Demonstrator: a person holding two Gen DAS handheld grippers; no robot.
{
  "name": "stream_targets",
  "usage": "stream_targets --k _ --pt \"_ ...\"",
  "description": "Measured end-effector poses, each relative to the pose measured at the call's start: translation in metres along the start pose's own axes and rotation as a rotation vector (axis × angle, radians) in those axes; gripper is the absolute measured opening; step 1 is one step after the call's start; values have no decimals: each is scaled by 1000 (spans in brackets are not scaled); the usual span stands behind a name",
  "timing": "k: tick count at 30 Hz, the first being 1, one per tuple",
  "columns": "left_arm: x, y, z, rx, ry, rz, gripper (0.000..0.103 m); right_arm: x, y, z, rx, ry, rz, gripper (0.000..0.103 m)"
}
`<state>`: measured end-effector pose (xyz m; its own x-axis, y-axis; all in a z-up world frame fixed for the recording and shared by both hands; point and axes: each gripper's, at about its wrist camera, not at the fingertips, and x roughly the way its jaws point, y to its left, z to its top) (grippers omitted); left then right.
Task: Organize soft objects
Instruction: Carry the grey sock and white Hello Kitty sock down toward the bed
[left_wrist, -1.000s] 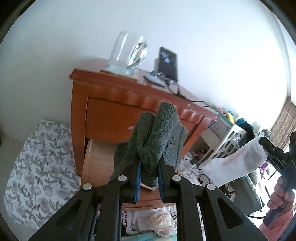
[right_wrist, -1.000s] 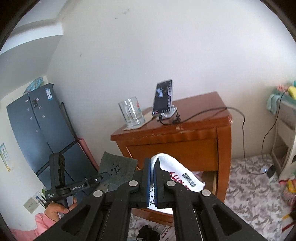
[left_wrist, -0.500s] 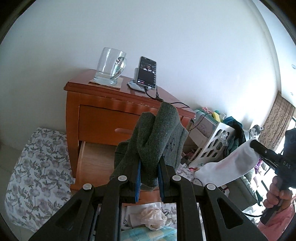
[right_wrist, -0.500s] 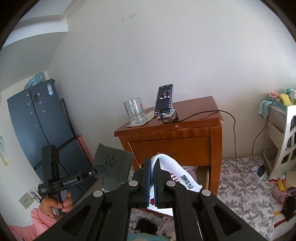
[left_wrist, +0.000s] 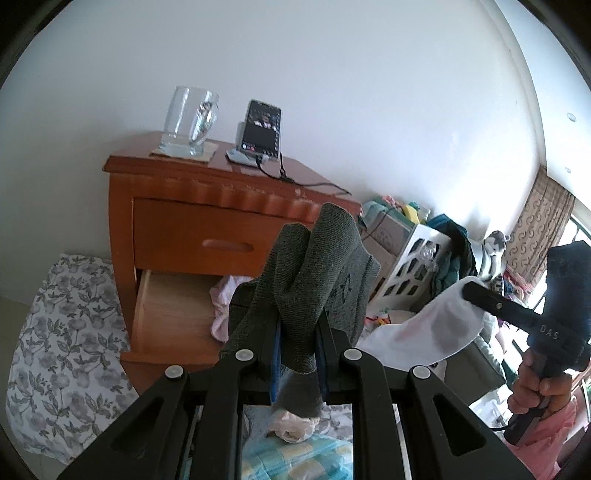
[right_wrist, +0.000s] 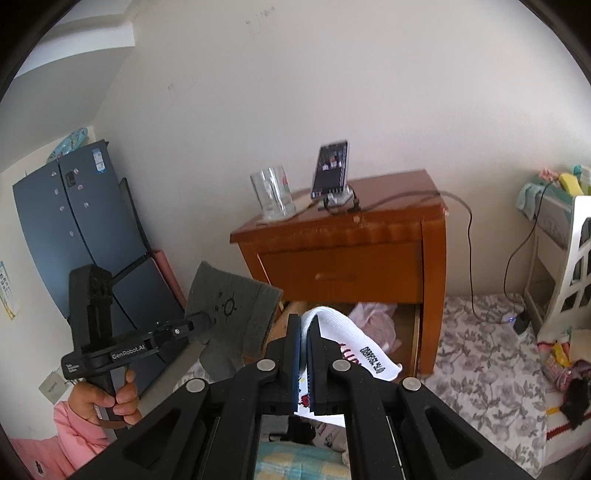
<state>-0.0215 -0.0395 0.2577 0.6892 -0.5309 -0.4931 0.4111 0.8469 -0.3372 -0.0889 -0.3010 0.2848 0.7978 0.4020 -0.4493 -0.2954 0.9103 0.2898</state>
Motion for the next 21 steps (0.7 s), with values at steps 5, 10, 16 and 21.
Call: stream_targets --k 5,10,16,21 --pt "15 -1 -9 -3 54 -2 16 21 -8 -16 14 57 -21 3" --pt "34 3 -21 -13 111 1 16 43 -14 -29 30 119 -19 3" --pt "60 13 -40 -33 195 4 16 76 -25 -49 55 212 -29 4" --pt "86 25 -60 -51 279 21 16 107 -37 -73 88 310 -30 4"
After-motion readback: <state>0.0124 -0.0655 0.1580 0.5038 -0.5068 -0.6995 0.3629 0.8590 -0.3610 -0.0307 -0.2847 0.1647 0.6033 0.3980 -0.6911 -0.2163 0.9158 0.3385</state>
